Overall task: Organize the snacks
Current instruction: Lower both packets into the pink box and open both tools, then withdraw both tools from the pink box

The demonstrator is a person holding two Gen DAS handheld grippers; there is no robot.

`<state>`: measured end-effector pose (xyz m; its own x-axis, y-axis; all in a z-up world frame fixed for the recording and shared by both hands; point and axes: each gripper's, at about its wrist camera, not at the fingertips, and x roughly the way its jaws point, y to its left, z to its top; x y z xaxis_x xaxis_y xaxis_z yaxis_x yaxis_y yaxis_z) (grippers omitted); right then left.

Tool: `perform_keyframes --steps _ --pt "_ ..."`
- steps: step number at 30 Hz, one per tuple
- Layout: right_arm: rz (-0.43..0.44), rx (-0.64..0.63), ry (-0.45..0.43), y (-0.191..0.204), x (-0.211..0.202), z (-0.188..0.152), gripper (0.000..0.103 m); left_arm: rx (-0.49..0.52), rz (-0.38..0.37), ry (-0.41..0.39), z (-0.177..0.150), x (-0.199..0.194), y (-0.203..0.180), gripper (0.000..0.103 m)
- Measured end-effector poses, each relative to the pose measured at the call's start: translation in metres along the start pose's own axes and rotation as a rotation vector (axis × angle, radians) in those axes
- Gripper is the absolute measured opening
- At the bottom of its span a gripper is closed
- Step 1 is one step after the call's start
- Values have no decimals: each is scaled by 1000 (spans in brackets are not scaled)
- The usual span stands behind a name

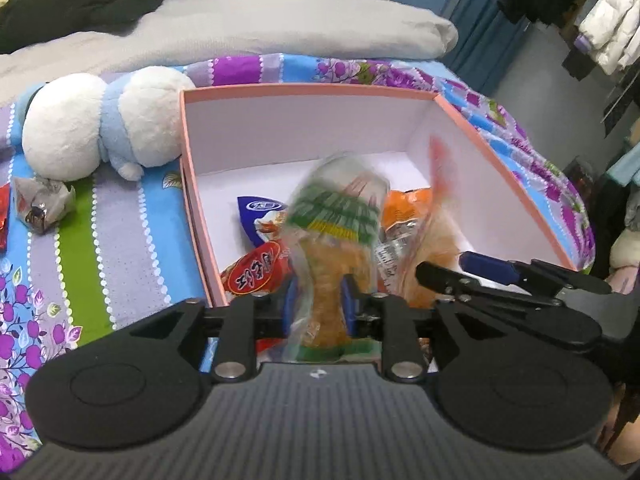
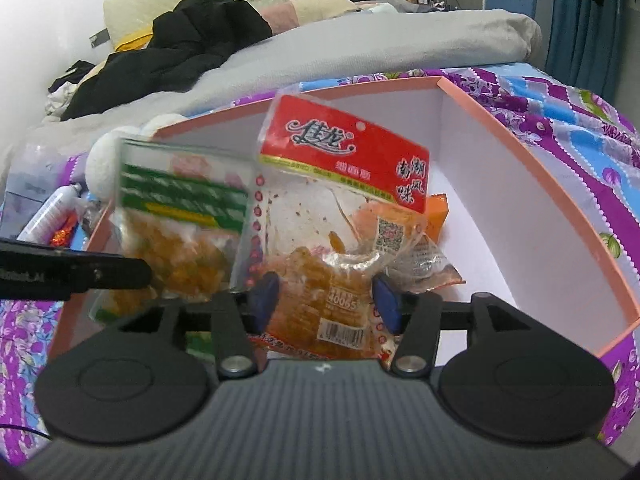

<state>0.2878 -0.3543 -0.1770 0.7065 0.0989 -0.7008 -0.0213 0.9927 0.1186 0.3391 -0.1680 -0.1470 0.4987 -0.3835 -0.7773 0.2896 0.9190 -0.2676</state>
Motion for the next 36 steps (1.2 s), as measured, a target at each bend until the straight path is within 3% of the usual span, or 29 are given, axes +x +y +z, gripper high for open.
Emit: perform_keyframes --steps 2,11,26,36 --pt "1 -24 -6 3 -5 0 56 7 4 -23 -1 -10 -2 47" --pt "10 -18 -63 18 -47 -4 56 19 0 -102 -18 -73 -7 48" --pt "75 -64 -147 72 -123 -37 56 4 19 -227 -83 -182 2 55" --pt "122 -68 -172 106 -163 -62 56 -56 77 -285 -131 -242 26 79"
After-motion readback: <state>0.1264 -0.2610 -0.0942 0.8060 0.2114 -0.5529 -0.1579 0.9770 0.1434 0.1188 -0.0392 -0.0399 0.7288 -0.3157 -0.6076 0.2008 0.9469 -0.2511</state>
